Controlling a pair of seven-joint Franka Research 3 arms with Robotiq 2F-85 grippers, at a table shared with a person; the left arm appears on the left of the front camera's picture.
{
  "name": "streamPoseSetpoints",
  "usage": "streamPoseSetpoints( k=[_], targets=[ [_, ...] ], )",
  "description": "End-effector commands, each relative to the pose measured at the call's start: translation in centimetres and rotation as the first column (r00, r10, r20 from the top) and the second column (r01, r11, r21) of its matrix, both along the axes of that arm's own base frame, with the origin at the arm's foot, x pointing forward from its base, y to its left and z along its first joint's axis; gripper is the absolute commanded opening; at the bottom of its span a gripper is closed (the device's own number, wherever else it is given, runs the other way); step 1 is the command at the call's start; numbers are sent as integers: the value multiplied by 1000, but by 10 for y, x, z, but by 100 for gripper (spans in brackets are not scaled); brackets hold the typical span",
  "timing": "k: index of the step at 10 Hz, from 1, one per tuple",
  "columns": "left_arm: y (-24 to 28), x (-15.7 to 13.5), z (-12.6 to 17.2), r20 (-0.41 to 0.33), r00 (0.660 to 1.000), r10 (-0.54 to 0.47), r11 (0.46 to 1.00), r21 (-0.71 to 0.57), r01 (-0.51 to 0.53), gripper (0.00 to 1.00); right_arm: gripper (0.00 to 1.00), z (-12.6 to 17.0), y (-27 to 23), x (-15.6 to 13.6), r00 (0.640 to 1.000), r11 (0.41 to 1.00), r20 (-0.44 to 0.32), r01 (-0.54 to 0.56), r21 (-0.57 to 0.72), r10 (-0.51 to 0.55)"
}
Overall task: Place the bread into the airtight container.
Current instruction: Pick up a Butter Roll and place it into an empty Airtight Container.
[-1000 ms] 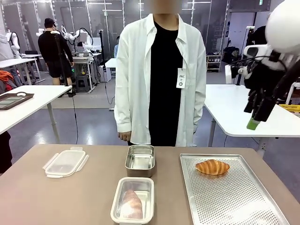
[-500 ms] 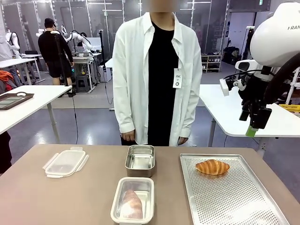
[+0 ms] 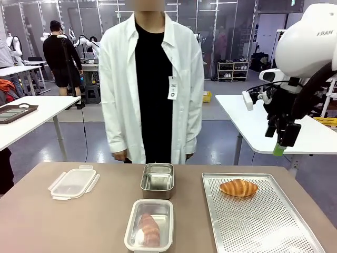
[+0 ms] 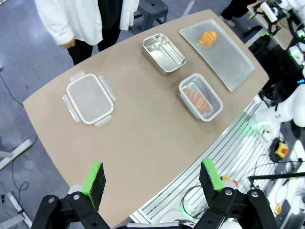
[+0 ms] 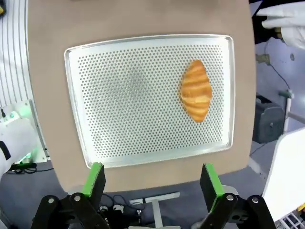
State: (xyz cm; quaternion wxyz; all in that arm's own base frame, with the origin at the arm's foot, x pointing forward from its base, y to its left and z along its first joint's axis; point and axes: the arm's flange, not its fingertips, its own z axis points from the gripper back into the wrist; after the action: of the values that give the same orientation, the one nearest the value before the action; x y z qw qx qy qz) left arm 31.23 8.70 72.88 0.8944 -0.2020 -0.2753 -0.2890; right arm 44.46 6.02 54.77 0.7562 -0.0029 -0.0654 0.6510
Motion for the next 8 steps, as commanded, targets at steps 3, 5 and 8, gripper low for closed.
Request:
streamPoseSetpoints(
  k=[3,5,8],
  targets=[
    [0,-1,0,7,1000,-21,1000,-2,21,100,100,-69,26,54,993,993,-19,-116,-28,116],
    [0,-1,0,7,1000,-21,1000,-2,21,100,100,-97,31,72,990,989,-34,-138,-54,137],
    [0,-1,0,7,1000,-21,1000,-2,21,100,100,-133,31,98,997,996,2,-79,-37,79]
  ],
)
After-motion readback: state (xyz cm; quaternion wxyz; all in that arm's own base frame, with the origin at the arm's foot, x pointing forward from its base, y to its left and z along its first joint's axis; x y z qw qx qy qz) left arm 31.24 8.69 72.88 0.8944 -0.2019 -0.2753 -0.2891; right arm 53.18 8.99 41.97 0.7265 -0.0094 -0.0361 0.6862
